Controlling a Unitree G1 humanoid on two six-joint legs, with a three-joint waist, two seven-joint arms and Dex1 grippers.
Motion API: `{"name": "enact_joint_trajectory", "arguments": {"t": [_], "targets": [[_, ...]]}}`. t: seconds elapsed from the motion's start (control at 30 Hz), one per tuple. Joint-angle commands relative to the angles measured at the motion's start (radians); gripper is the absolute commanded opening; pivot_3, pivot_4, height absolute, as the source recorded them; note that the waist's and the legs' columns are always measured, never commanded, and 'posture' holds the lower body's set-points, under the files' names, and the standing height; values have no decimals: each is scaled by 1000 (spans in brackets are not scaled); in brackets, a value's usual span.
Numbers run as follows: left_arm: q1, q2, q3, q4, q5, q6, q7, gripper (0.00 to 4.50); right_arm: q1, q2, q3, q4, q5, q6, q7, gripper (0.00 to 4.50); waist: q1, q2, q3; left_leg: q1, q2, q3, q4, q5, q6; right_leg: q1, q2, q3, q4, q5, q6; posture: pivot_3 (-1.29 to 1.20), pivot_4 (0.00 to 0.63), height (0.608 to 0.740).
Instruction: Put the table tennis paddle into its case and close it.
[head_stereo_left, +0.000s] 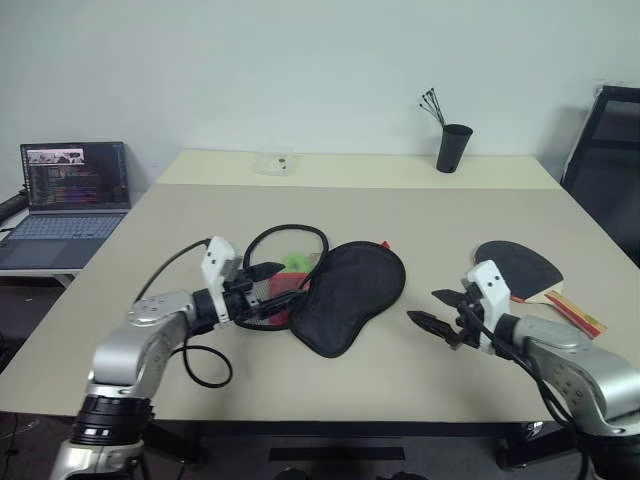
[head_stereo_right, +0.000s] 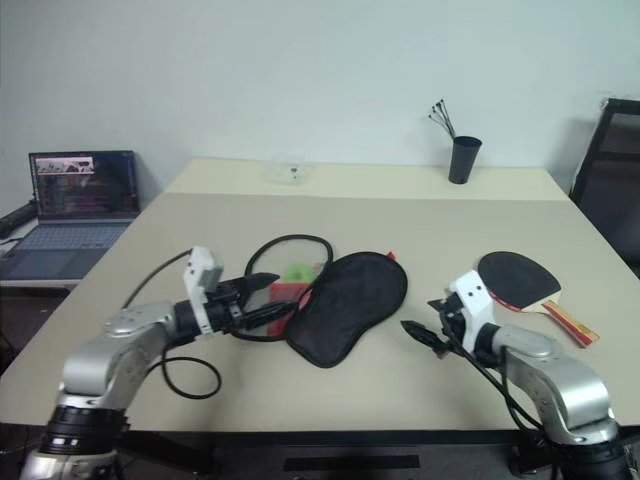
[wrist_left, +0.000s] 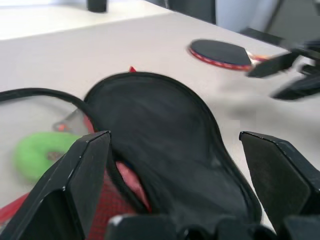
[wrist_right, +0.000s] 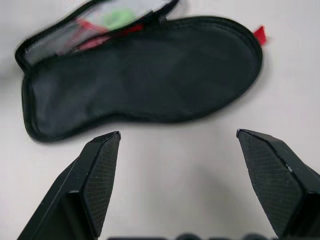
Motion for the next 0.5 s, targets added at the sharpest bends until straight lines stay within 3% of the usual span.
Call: {"name": "enact_joint_trajectory", "arguments": {"t": [0.03, 0.33, 0.37, 0.5], "targets": [[1, 67, 27, -7, -27, 14, -93, 4500, -27, 69, 24, 8, 58, 43, -15, 4061, 0, 0, 0, -1, 1, 0, 0, 0, 0, -1, 0, 0, 1, 0, 0, 0, 150, 740], [-33, 144, 8, 1, 12, -11, -185, 4500, -118, 165, 42, 141, 64, 91, -46, 4061, 0, 0, 0, -4, 1, 7, 1, 0, 0, -6, 0, 7, 2, 1, 1, 0, 150, 740], [-34, 146, 9, -7, 12, -9, -187, 4500, -127, 170, 42, 152, 64, 95, -46, 4424, -1, 0, 0, -4, 1, 9, 1, 0, 0, -7, 0, 9, 2, 2, 2, 0, 150, 740], [-38, 155, 15, -30, 5, -1, -200, 4500, -143, 179, 52, 172, 66, 125, -53, 4464, -1, 0, 0, -4, 1, 12, 0, 0, 0, -8, 0, 12, 2, 2, 3, 0, 150, 740]]}}
